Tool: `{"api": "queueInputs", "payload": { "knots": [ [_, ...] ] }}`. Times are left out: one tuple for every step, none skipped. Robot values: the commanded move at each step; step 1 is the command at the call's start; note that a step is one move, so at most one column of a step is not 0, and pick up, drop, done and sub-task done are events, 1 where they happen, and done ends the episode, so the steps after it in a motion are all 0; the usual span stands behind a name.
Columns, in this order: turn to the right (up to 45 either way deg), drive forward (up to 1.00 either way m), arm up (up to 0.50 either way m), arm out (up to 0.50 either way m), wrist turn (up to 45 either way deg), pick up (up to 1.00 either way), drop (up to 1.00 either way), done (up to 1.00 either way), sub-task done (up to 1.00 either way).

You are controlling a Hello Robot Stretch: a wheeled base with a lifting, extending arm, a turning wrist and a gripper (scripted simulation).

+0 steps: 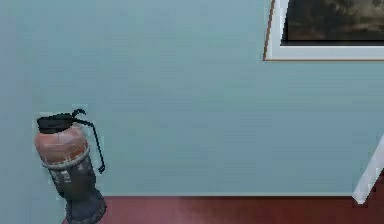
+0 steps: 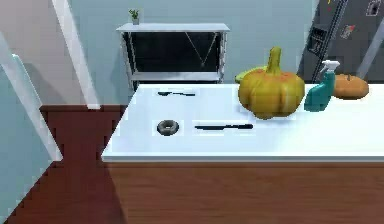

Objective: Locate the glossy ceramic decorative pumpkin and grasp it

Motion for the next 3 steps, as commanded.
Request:
{"api": "queueInputs", "payload": {
  "knots": [
    [24.0, 0.0, 0.0, 0.0, 0.0, 0.0, 0.0, 0.0, 0.0],
    [0.0, 0.4, 0.0, 0.0, 0.0, 0.0, 0.0, 0.0, 0.0],
    [21.0, 0.0, 0.0, 0.0, 0.0, 0.0, 0.0, 0.0, 0.0]
  ]
}}
